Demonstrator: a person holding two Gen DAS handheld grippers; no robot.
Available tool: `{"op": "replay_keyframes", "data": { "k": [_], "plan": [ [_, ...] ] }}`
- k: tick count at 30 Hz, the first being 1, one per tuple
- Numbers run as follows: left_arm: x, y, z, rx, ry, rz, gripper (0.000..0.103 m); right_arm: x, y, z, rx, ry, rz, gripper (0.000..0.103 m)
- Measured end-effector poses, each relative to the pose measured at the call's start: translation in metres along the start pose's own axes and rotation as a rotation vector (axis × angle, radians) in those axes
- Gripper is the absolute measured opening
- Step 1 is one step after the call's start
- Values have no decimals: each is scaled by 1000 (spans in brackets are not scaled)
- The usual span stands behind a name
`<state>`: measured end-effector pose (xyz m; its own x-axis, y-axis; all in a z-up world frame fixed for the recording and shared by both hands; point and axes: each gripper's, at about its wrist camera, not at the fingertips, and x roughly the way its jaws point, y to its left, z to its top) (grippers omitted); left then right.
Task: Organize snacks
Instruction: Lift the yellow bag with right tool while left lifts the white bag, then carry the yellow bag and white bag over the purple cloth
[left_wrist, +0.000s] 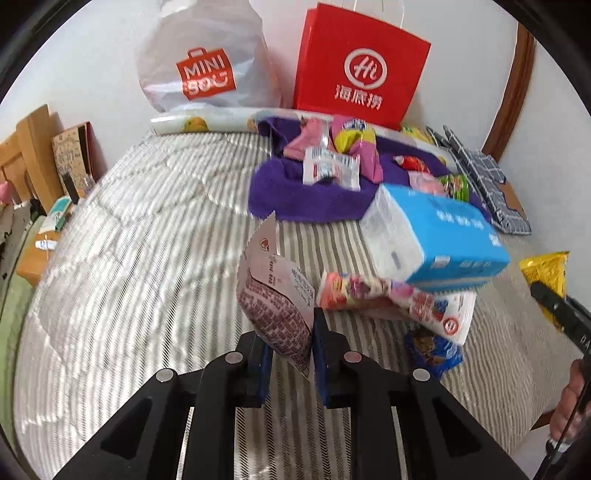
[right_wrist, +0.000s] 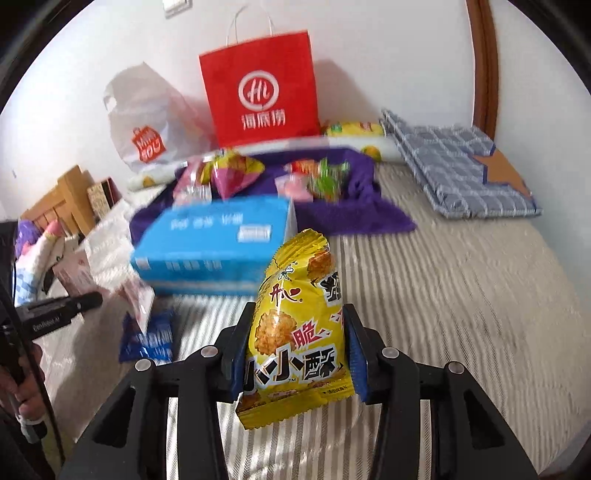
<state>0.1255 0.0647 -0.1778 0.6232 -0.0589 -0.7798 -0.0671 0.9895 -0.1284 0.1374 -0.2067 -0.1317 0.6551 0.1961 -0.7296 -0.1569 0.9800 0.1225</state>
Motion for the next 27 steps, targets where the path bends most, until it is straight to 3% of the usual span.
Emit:
{"op": "replay_keyframes", "data": {
  "k": [8,18,27],
  "plan": [
    [-7,-2,51,14,-68,5,18,1,8,63,-27,-87,2,44],
    [14,-19,133,-12,-132,-22,18,53,13,150,-58,-134,-4,44],
    [62,-40,170,-18,-132,-70,18,112,16,178,-40,-91,58,44]
  ]
}}
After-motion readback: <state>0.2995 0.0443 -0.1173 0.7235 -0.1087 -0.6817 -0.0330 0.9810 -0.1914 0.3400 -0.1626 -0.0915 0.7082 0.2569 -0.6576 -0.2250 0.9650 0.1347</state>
